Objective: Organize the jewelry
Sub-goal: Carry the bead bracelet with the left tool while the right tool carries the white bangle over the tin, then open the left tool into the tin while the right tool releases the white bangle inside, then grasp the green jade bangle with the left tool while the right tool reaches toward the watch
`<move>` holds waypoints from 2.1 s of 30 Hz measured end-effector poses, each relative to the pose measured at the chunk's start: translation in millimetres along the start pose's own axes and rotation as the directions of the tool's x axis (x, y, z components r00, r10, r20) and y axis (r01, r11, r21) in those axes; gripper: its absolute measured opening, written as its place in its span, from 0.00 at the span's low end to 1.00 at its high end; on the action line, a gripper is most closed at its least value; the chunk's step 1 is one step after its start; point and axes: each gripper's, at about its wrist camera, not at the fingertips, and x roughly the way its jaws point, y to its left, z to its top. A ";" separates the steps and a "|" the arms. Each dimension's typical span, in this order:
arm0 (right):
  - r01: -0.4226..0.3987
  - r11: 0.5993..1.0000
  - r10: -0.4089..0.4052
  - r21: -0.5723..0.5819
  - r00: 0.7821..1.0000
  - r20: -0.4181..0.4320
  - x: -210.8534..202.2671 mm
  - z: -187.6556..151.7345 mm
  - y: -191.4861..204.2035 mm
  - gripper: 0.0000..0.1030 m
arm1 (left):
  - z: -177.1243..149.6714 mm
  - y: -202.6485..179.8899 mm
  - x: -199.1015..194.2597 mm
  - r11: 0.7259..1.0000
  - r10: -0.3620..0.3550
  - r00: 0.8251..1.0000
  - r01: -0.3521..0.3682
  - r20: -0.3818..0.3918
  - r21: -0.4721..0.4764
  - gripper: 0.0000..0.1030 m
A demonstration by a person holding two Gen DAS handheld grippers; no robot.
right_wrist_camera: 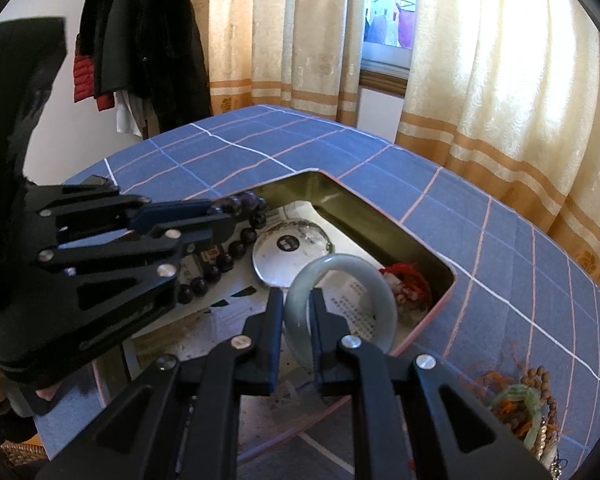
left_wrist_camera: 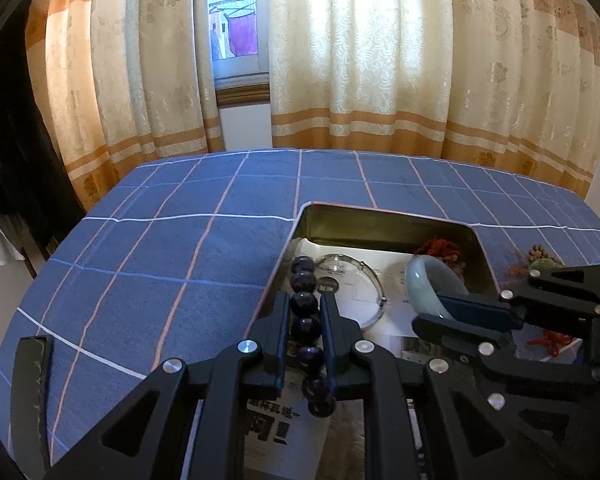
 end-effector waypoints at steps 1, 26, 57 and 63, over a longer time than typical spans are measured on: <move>0.000 1.000 0.000 0.005 1.000 0.002 0.0 -0.2 -1.0 0.16 | 0.1 -0.6 -1.5 1.000 0.004 1.000 -0.004 0.005 -0.001 0.35; 0.126 0.978 -0.160 0.168 0.965 0.207 -109.6 -54.8 -60.4 0.84 | -0.7 -74.2 -53.6 0.998 -0.047 0.987 0.040 0.157 0.048 0.81; 0.350 0.840 -0.418 0.414 0.905 0.083 -138.0 -117.4 -159.8 0.85 | -5.5 -223.7 9.8 0.921 -0.237 0.968 0.251 -0.084 0.299 0.21; 0.369 0.835 -0.440 0.409 0.893 0.092 -140.2 -117.1 -158.6 0.85 | -3.1 -217.6 -4.1 0.931 -0.242 0.970 0.235 -0.010 0.281 0.11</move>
